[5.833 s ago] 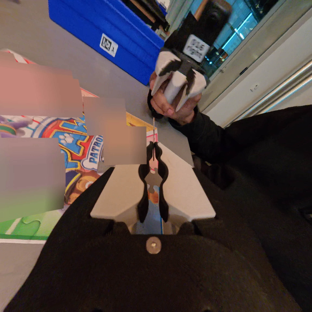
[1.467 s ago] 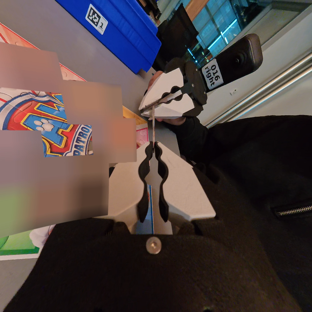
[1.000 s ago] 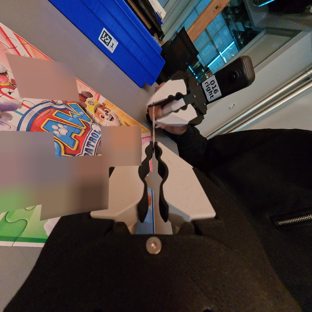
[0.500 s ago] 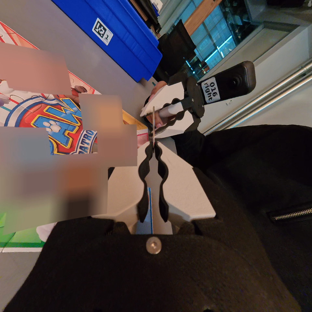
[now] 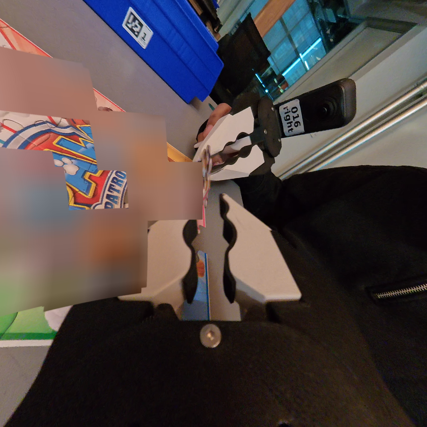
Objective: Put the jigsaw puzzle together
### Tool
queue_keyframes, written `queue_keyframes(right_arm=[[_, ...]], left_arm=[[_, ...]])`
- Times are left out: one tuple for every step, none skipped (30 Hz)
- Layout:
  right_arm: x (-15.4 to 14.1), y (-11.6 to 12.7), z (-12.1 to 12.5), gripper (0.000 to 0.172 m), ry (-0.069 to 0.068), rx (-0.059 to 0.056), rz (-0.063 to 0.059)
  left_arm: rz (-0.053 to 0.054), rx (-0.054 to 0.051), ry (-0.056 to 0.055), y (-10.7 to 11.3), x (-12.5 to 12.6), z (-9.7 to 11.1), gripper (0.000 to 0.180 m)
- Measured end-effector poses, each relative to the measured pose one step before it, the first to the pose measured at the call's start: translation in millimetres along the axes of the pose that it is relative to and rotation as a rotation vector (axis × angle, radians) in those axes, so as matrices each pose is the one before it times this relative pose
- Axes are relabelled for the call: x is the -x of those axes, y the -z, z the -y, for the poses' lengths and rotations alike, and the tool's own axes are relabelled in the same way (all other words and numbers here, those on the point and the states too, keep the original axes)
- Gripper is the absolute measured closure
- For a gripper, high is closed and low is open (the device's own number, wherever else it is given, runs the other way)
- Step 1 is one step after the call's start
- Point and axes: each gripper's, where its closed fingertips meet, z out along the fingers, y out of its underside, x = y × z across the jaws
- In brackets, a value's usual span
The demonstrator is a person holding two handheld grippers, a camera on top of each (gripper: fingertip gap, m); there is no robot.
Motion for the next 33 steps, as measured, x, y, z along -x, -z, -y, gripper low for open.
queue_keyframes(right_arm=[[-0.17, 0.44, -1.58, 0.163, -0.0014, 0.0049, 0.0049], [0.14, 0.39, -1.69, 0.163, -0.0063, 0.0039, 0.0111], [1.4, 0.22, -1.87, 0.163, -0.0117, 0.0043, 0.0239], [2.88, -0.31, -2.41, 0.163, -0.0186, 0.008, 0.0396], [3.62, -0.58, -2.24, 0.163, -0.0242, 0.0117, 0.049], [3.93, -0.89, -1.35, 0.163, -0.0246, 0.0121, 0.0524], [4.65, -1.34, -2.04, 0.163, -0.0219, 0.0178, 0.0569], [4.6, -2.03, -3.93, 0.163, -0.0193, 0.0307, 0.0569], [4.6, -2.68, -6.02, 0.163, -0.0169, 0.0452, 0.056], [3.73, -3.38, -6.98, 0.163, -0.0122, 0.0534, 0.0493], [2.29, -3.84, -6.83, 0.163, -0.004, 0.0539, 0.0368], [-0.1, -4.24, -5.44, 0.163, 0.004, 0.0482, 0.0197], [-1.33, -4.1, -2.96, 0.163, 0.0075, 0.0332, 0.0086], [-0.59, -3.33, 0.67, 0.163, 0.0047, 0.0109, 0.01], [0.2, -1.97, 2.38, 0.163, 0.0003, -0.0006, 0.0122], [0.45, -1.79, -0.08, 0.163, 0.0022, 0.0124, 0.0093], [0.28, -0.62, -0.39, 0.163, 0.0045, 0.0097, 0.0044], [0.0, 0.54, -0.36, 0.163, 0.0052, 0.0036, 0.0006], [-1.05, 0.69, -0.89, 0.162, 0.0015, 0.0031, -0.005], [-1.38, 1.01, 0.23, 0.161, -0.0039, -0.0056, -0.0057], [-1.65, 1.02, -0.31, 0.158, -0.0074, -0.0041, -0.0065], [-1.19, 0.95, -0.48, 0.157, -0.0073, -0.0025, -0.0043], [-0.93, 0.86, -0.06, 0.155, -0.0052, -0.005, -0.0036], [-0.86, 0.64, 0.43, 0.154, -0.0028, -0.0067, -0.0048], [-0.73, 0.58, 0.63, 0.154, -0.0012, -0.0065, -0.0052], [-0.31, 0.26, 0.71, 0.154, -0.0002, -0.0053, -0.0031], [0.27, -0.07, 1.04, 0.154, 0.0001, -0.0056, -0.0009], [0.41, -0.37, 1.29, 0.154, 0.0006, -0.007, -0.0019], [0.55, -0.67, 1.43, 0.153, 0.0019, -0.0069, -0.002], [0.78, -1.05, 0.99, 0.153, 0.003, -0.0037, -0.0013], [0.71, -1.32, 0.22, 0.152, 0.0034, 0.0006, -0.0018], [1.06, -1.42, 0.04, 0.15, 0.0033, 0.0025, 0.0007], [1.15, -1.59, 0.05, 0.15, 0.0026, 0.0024, 0.0029]], left_arm=[[0.0171, -0.0085, 0.002, 0.93, 2.91, 1.18, 0.157], [0.0134, -0.0108, 0.0013, 1.44, 2.4, 1.69, 0.151], [0.0111, -0.0169, -0.0001, 2.08, 1.85, 2.79, 0.146], [0.0095, -0.0244, -0.0017, 2.69, 1.5, 4.19, 0.144], [0.0083, -0.0284, 0.0008, 3.11, 1.55, 4.75, 0.143], [0.0066, -0.0283, 0.0039, 3.35, 1.51, 4.76, 0.142], [0.0075, -0.0258, 0.0039, 3.07, 1.67, 4.35, 0.142], [0.0101, -0.0203, 0.0013, 2.62, 2.01, 3.48, 0.142], [0.0092, -0.013, -0.0018, 1.86, 1.53, 2.16, 0.142], [0.0086, -0.0056, -0.0039, 1.15, 1.23, 0.99, 0.142], [0.0107, 0.0014, -0.0048, 0.3, 1.52, -0.11, 0.142], [0.0113, 0.0063, -0.0054, -0.4, 1.63, -1.02, 0.143], [0.0096, 0.0111, -0.0043, -0.89, 1.33, -1.91, 0.143], [0.0066, 0.0138, -0.0039, -1.33, 0.88, -2.26, 0.143], [0.0047, 0.0134, -0.0045, -1.29, 0.49, -2.19, 0.143], [0.0035, 0.0125, -0.0052, -1.41, 0.15, -2.08, 0.143], [0.0027, 0.0117, -0.0051, -1.14, -0.01, -1.92, 0.143], [0.0018, 0.0101, -0.0036, -1.01, 0.07, -1.71, 0.143], [0.0012, 0.0084, -0.0026, -0.9, -0.1, -1.41, 0.143], [0.0009, 0.0073, -0.0022, -0.94, -0.1, -1.19, 0.143], [0.0001, 0.007, -0.002, -0.85, -0.3, -1.1, 0.143], [-0.0011, 0.0064, -0.0027, -0.74, -0.44, -0.93, 0.144], [-0.0006, 0.0051, -0.0023, -0.56, -0.42, -0.87, 0.144], [0.0007, 0.0044, -0.0019, -0.54, -0.12, -0.65, 0.144], [0.0014, 0.0027, -0.0016, -0.31, 0.06, -0.43, 0.144], [0.0004, 0.002, -0.0008, -0.15, -0.09, -0.36, 0.144], [0.0, -0.0002, -0.0008, 0.12, -0.09, 0.13, 0.144], [-0.0001, -0.0015, -0.0002, 0.1, -0.09, 0.2, 0.144], [-0.0002, -0.0011, 0.0006, 0.18, 0.04, 0.17, 0.145], [-0.0001, -0.0012, 0.0007, 0.17, 0.06, 0.2, 0.145], [-0.0006, -0.0006, 0.0006, 0.08, -0.05, 0.1, 0.145], [-0.0006, 0.0, -0.0004, -0.04, -0.13, -0.06, 0.145], [-0.0002, -0.0003, -0.0007, -0.16, -0.18, 0.04, 0.145]])
